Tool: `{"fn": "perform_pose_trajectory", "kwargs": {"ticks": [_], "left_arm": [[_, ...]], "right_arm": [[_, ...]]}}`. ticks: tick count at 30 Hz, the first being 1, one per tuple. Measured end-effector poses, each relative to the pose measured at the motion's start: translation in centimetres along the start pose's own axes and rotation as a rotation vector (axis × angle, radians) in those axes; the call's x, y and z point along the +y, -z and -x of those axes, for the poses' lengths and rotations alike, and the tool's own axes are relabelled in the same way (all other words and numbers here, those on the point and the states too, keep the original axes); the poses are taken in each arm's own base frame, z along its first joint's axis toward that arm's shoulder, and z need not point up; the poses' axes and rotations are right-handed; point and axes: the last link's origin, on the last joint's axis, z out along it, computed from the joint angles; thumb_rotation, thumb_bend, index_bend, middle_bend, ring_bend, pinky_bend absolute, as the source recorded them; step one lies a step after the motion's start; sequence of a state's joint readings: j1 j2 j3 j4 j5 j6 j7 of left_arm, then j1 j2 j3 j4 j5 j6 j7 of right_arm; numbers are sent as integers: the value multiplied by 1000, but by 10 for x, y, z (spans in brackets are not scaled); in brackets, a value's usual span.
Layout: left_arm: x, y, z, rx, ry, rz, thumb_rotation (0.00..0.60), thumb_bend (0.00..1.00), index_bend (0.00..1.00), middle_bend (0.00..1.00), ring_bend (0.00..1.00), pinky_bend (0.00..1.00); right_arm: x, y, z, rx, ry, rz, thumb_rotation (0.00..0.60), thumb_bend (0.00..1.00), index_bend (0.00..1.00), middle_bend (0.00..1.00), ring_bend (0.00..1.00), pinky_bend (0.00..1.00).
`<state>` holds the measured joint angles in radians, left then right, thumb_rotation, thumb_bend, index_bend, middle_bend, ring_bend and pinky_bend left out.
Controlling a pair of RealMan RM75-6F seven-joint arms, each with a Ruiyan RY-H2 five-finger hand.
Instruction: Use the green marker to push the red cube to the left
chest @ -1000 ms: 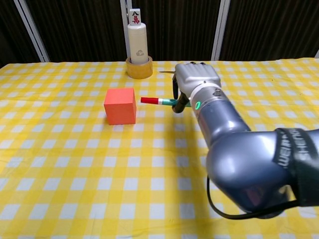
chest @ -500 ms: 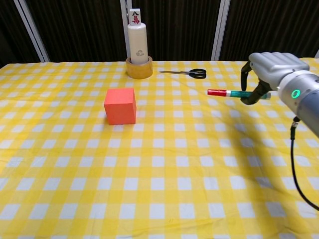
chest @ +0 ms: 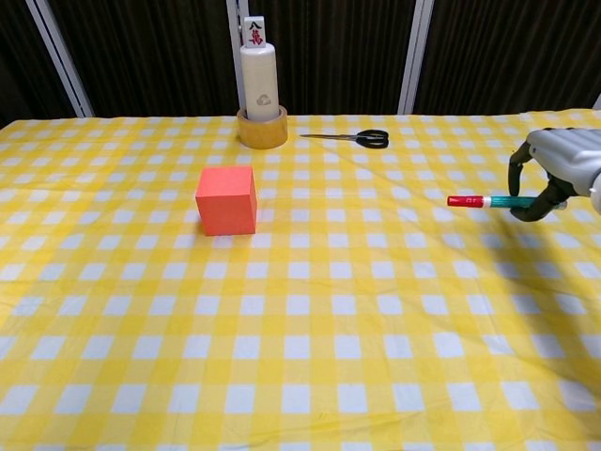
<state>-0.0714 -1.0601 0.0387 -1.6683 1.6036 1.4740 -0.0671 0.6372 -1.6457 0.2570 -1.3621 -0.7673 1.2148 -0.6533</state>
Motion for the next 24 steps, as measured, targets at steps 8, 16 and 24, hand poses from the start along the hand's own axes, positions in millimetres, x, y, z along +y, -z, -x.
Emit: {"fn": "perform_pose_trajectory", "kwargs": {"ticks": [8,16,24], "left_arm": [[1,-1,1,-1,-3,1,600,0,0,0,0,0],[0,-1,-1,10,2,4,600,0,0,0,0,0],[-1,1,-3,47,5,12,600,0,0,0,0,0]], "right_arm": [[-1,5,1,-20,-4,0,600,426,298,180,0,40],[-7,25,-14,4,-15,-45,600,426,291,151,0,40],[21,74,-38,100,32,-151,600,426,259,128,0,39]]}}
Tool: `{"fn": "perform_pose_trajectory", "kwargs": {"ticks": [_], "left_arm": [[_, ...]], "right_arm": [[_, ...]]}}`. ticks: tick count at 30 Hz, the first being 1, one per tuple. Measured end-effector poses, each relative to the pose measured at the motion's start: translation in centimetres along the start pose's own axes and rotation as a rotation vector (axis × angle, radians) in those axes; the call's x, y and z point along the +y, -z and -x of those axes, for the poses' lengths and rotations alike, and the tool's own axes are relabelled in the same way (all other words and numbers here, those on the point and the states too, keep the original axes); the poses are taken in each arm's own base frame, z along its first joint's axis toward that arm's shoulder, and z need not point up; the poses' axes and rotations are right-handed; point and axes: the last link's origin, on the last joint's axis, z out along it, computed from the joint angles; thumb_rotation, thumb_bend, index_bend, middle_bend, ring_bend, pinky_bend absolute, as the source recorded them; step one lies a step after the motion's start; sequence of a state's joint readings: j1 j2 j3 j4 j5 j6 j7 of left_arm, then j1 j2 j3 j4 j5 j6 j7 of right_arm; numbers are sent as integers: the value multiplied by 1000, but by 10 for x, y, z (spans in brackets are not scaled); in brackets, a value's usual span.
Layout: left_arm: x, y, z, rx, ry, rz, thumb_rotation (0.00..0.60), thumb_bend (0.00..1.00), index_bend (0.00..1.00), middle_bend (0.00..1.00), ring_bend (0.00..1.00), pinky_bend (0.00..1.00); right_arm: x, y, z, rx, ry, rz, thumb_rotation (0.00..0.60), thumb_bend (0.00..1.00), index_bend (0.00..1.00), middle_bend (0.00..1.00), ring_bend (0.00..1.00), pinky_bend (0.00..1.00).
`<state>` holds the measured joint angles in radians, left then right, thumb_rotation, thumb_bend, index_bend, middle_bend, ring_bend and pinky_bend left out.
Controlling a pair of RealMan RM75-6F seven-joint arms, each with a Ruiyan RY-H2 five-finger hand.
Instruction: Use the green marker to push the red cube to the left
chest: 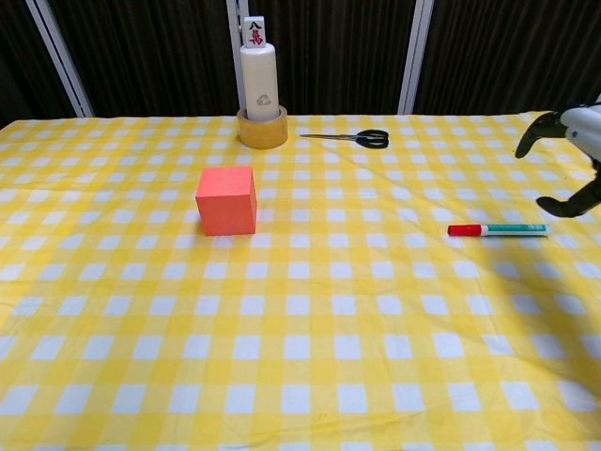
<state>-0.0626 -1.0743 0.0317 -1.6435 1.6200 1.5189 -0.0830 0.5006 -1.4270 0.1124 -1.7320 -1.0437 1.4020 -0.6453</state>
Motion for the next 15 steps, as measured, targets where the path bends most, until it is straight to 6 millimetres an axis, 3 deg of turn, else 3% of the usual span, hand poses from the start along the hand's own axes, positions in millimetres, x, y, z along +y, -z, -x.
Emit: {"fn": "perform_pose_trajectory", "kwargs": {"ticks": [7,10,15], "left_arm": [[-1,4,-1,44,-17,6,600,0,0,0,0,0],[-1,5,-1,58,-22,8,600,0,0,0,0,0],[0,7,0,92,-42,11,600,0,0,0,0,0]], "right_arm": [[48,66,-8,17,-42,-37,600,427,16,6,0,19],[67,95,-12,8,-60,-31,600,426,0,0,0,18],[84,128,-13,37,-68,-53,600,425,0,0,0,18]]}}
